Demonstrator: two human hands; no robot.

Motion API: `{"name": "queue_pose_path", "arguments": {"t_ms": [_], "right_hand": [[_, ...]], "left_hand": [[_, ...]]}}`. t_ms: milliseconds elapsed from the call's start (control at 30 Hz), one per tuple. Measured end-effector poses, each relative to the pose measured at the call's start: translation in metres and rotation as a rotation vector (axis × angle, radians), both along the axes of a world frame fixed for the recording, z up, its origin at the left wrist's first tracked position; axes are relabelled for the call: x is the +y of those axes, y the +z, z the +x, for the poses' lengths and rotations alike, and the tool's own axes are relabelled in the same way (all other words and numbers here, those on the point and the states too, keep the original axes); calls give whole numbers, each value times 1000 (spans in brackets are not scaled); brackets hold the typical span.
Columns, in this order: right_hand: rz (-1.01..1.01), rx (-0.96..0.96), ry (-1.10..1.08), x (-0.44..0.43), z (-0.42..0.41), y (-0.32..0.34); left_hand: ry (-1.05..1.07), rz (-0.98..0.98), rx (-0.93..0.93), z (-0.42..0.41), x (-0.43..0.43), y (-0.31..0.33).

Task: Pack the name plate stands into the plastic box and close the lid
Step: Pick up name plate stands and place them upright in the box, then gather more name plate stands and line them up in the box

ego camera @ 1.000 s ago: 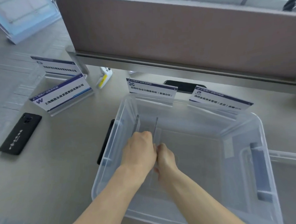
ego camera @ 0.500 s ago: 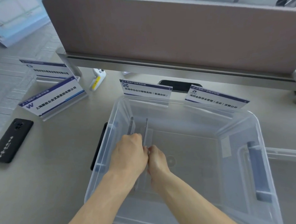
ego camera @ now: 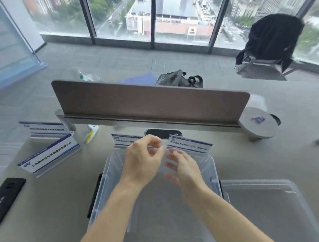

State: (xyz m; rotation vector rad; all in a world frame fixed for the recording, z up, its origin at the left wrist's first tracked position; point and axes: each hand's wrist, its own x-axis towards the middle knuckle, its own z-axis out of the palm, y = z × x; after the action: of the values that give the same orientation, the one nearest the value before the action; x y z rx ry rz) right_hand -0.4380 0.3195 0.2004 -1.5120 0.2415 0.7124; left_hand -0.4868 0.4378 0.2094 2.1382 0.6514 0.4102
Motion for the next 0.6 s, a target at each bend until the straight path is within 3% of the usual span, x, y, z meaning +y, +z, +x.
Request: {"name": "queue_pose_path", "arguments": {"t_ms": [133,300,433,600], "right_hand": [[67,-82,-112,-28,37,48],[-13,-189,-120,-66,96,61],[-183,-264,-94,-93,153,42],[-490,-459,145,-104,201,-17]], "left_hand": [[-68,-113,-102,45,-18,38],[-155,-79,37,90,-14,33],[-175,-21,125,124,3,6],[-244,84,326,159,23,-43]]}}
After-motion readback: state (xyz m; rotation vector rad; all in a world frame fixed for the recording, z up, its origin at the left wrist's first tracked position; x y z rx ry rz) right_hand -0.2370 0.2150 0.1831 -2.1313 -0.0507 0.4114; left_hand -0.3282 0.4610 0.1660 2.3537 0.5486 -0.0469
